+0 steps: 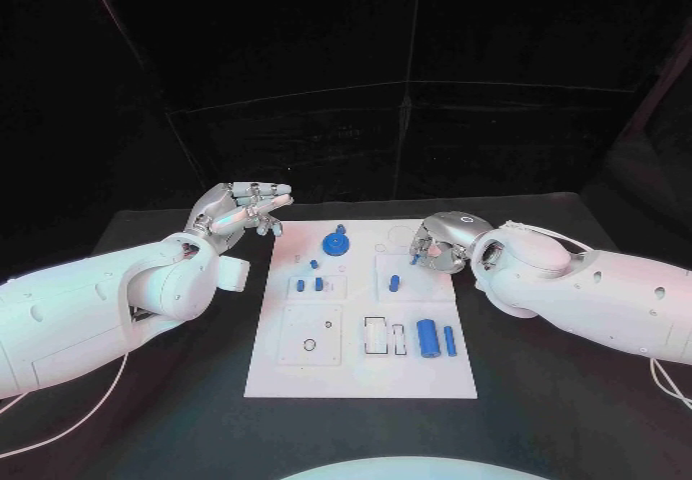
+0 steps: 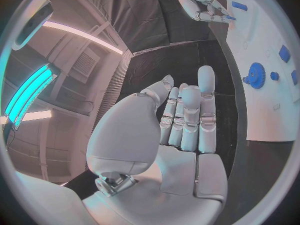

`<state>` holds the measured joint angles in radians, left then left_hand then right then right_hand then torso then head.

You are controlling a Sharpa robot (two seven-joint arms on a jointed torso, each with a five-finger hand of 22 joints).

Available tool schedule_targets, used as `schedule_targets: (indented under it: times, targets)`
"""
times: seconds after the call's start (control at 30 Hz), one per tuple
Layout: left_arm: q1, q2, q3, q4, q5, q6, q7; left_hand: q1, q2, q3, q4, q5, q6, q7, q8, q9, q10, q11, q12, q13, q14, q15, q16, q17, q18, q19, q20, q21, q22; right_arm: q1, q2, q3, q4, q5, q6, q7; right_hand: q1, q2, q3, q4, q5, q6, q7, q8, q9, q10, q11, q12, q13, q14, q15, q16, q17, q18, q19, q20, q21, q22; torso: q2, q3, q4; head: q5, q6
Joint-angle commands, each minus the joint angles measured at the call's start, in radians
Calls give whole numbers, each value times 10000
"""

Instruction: Assemble the parts on the task board

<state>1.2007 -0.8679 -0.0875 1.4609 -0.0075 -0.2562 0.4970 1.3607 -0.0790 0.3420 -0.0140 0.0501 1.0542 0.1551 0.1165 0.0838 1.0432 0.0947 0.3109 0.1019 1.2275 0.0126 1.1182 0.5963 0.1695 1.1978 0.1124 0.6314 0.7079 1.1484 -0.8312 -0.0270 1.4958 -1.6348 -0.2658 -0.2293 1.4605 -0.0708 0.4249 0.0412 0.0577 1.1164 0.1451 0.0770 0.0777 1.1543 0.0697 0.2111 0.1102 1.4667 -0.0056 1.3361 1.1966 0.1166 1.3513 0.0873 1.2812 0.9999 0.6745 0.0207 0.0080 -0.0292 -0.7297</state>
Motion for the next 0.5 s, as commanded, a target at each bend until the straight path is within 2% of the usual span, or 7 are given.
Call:
schedule_targets:
  times: [0.03,0.07,0.2,0.27,0.37,0.5]
  targets:
    - [14,-21,9,1,41,-70,109,12,56,-63,15,16,47,-7,43,14,-88,0,65,2,-91,8,-71,-36,132,-59,14,-36,-17,35,-183,22,426,234,-346,-1,-86,-24,60,-23,-8,91,-11,40,-16,67,12,44,-16,422,-73,13,11,-128,74,31,72,23,3,-1,3,10,-16]
    - [14,-24,9,1,41,-77,110,15,56,-64,13,17,45,-5,44,14,-95,1,67,2,-99,10,-78,-50,132,-61,15,-39,-19,43,-232,40,556,258,-367,-12,-87,-30,65,-27,-7,92,-11,39,-16,68,12,43,-18,422,-74,13,10,-129,75,30,75,27,3,-1,0,19,-24]
    - [15,-29,9,-7,41,-104,122,15,56,-64,13,17,45,-5,44,14,-95,1,67,2,-99,10,-78,-50,132,-61,15,-39,-19,76,-372,279,1224,319,-436,-80,-86,-46,81,-42,-5,94,-13,34,-17,71,9,39,-23,426,-76,26,25,-129,76,27,79,30,-4,5,-8,52,-40]
    - [15,-18,9,-8,41,-110,127,15,53,-71,13,17,38,1,44,12,-107,6,73,1,-106,13,-76,-47,131,-66,16,-46,-23,123,-401,348,1530,311,-461,-113,-86,-46,81,-42,-5,94,-13,34,-17,71,9,39,-23,426,-76,26,25,-129,76,27,79,30,0,-3,11,56,-24]
    - [15,-5,9,-5,41,-112,131,15,53,-72,13,17,37,2,44,12,-109,6,73,1,-107,13,-76,-47,130,-66,17,-47,-23,198,-389,399,1845,292,-471,-154,-86,-46,81,-42,-5,94,-13,34,-17,71,9,39,-23,426,-76,26,25,-129,76,27,79,30,-3,-5,25,71,-30]
    - [15,15,9,6,41,-120,134,15,53,-72,13,17,37,2,44,12,-109,6,73,1,-107,13,-76,-47,130,-66,17,-47,-23,254,-260,432,2161,255,-451,-186,-86,-46,81,-42,-5,94,-13,34,-17,71,9,39,-23,426,-76,26,25,-129,76,27,79,30,12,-14,16,162,-53]
